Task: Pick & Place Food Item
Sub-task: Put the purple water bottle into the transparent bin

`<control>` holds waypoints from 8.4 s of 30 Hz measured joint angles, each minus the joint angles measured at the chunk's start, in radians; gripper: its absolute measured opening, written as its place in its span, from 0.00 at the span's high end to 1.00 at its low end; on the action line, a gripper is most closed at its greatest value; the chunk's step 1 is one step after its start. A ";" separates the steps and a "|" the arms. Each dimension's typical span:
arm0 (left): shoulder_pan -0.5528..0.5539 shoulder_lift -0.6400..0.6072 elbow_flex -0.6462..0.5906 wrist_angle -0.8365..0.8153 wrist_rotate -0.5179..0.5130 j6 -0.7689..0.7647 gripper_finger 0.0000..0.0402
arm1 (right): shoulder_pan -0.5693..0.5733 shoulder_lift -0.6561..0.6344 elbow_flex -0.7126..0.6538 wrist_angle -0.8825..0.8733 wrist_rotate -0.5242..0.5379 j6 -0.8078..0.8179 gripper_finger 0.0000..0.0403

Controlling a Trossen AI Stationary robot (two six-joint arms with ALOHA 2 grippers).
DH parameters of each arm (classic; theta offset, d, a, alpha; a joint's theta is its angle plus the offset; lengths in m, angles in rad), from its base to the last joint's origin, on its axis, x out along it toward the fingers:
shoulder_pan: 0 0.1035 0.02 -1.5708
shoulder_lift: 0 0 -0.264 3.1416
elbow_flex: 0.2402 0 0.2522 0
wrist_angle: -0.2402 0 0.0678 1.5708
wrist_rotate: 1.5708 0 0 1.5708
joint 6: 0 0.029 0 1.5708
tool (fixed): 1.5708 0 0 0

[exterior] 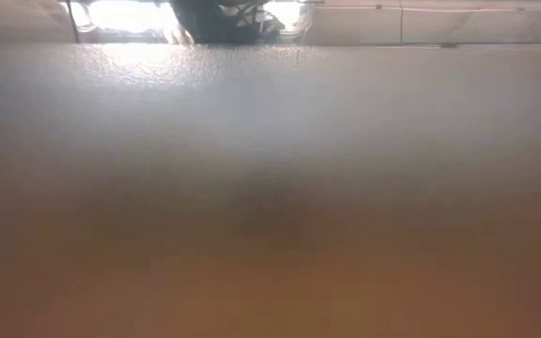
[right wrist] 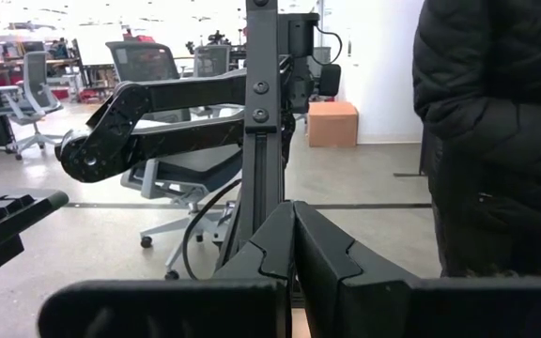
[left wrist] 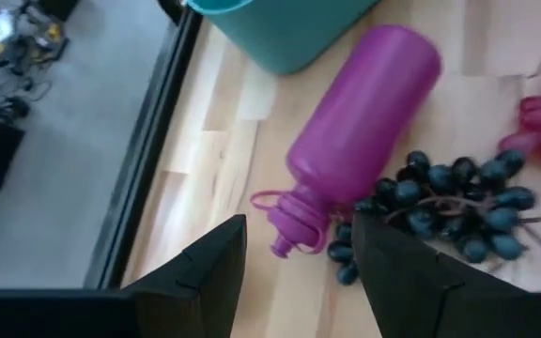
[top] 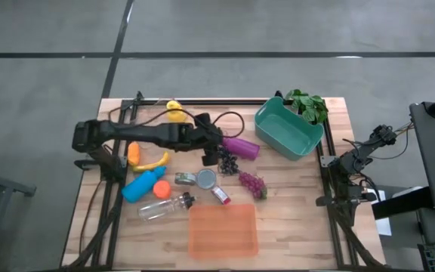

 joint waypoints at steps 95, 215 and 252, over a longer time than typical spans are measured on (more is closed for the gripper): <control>0.028 0.228 -0.282 0.556 -0.109 0.318 0.71 | 0.000 0.000 0.000 0.000 0.000 0.000 0.98; 0.062 0.163 -0.081 0.297 -0.116 0.330 0.95 | 0.000 0.000 0.000 0.000 0.000 0.000 0.98; 0.242 0.157 0.263 -0.182 0.418 0.162 0.25 | 0.000 0.000 0.000 0.000 0.000 0.000 0.98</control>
